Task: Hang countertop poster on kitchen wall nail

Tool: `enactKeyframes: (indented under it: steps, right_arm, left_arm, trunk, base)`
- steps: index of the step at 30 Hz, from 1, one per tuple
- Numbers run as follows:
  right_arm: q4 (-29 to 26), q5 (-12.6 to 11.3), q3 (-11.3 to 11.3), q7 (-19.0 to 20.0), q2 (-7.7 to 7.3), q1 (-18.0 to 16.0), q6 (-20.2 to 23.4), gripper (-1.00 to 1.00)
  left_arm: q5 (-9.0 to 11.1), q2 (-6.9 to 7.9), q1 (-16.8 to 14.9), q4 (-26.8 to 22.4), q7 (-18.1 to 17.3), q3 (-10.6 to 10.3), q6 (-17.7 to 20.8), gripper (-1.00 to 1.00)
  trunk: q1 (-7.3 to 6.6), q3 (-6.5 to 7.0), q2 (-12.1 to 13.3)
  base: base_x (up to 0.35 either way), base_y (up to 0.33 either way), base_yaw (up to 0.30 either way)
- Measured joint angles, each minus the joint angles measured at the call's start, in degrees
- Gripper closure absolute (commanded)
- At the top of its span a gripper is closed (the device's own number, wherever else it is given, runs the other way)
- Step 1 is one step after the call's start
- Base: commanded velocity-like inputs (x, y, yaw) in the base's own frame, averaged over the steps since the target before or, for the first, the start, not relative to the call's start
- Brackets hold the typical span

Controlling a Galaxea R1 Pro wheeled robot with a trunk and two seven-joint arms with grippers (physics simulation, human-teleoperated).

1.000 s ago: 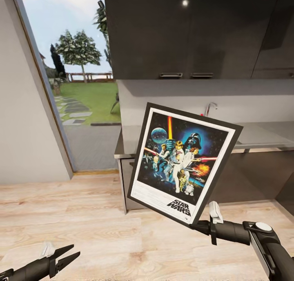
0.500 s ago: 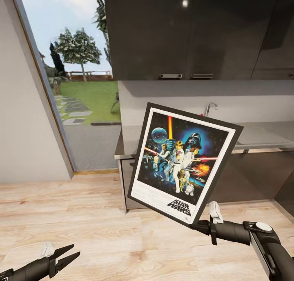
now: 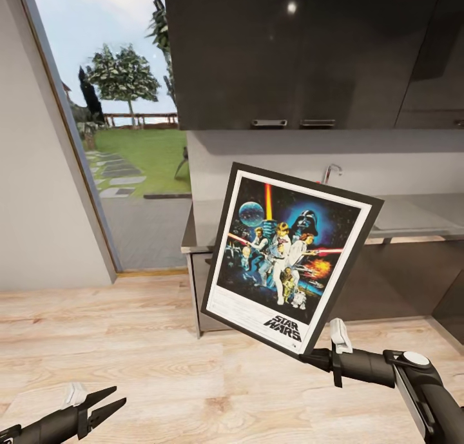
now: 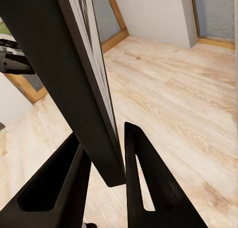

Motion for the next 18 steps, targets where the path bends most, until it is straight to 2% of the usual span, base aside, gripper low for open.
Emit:
enactKeyframes:
  steps: [18]
  right_arm:
    - [-0.04, 0.00, 0.00, 0.00, 0.00, 0.02, 0.00, 1.00]
  left_arm:
    - [0.03, 0.00, 0.00, 0.00, 0.00, 0.02, 0.00, -1.00]
  trunk:
    - [-3.96, 3.25, 7.24]
  base:
    - [0.000, 0.000, 0.000]
